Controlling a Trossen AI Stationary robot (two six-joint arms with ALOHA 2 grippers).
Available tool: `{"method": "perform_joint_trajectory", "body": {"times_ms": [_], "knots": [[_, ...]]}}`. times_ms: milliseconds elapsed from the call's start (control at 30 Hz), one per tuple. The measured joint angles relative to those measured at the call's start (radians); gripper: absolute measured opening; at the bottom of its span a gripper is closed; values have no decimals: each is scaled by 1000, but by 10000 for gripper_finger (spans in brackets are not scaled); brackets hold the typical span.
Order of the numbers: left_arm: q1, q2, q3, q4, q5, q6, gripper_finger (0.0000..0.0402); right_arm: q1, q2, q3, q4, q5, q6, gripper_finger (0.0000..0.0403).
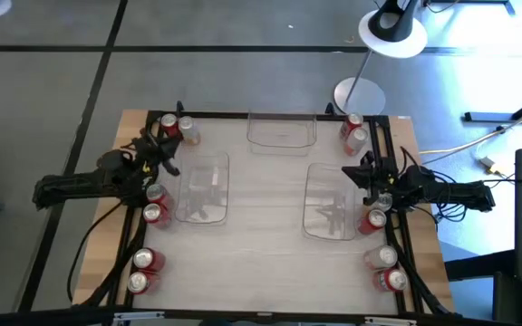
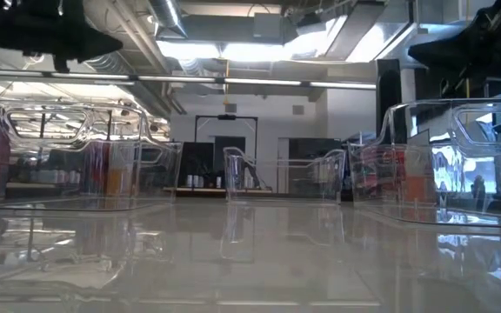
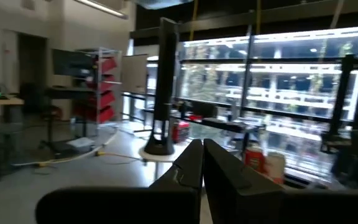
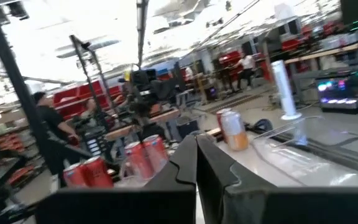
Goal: Sort soda cans
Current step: Put the top left yellow white soda can into the left transparent bin
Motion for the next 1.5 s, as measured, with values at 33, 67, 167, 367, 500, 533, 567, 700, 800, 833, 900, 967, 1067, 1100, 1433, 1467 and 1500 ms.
{"method": "perform_joint_trajectory", "body": {"times_ms": [33, 67, 167, 367, 500, 533, 567, 700, 800, 833, 900, 967, 1067, 1100, 1433, 1467, 1500], "knots": [[17, 31, 22, -1, -6, 1, 4, 0, 0, 0, 0, 24, -1, 1], [40, 70, 49, -3, -14, 8, 4, 0, 0, 0, -2, 47, -1, 1], [102, 185, 143, -21, -25, 29, 4, 0, 0, 0, -5, 124, -29, 1], [227, 441, 405, -278, -23, 29, 4, 0, 0, 2, -13, 273, -63, 1], [331, 609, 622, -507, -15, 16, 4, 0, 0, 2, -14, 356, -111, 1], [355, 646, 671, -560, 1, 13, 4, 0, 0, 2, -18, 382, -132, 1], [379, 680, 719, -613, 24, 9, 4, 0, 0, 3, -25, 415, -154, 1], [476, 796, 890, -791, 144, -24, 4, 0, 0, 3, -41, 596, -156, 1], [550, 869, 998, -902, 248, -67, 4, 0, 0, 3, -41, 668, -161, 1], [573, 891, 1028, -936, 280, -68, 4, 0, 0, 3, -42, 678, -172, 1], [615, 929, 1076, -969, 317, -67, 4, 0, 0, 4, -57, 681, -184, 1], [644, 958, 1105, -976, 343, -40, 9, 0, 0, 4, -83, 681, -184, 1], [687, 985, 1120, -961, 430, 19, 39, 0, 0, 4, -103, 680, -183, 1], [700, 994, 1126, -960, 463, 29, 53, 0, 0, 4, -103, 680, -183, 1], [800, 1075, 1135, -1013, 574, -16, 226, 0, 0, 4, -102, 680, -129, 1], [809, 1088, 1135, -1031, 574, -30, 240, 0, 0, 4, -102, 680, -129, 1], [817, 1103, 1135, -1048, 574, -48, 253, 0, 0, 4, -102, 680, -129, 1]]}}
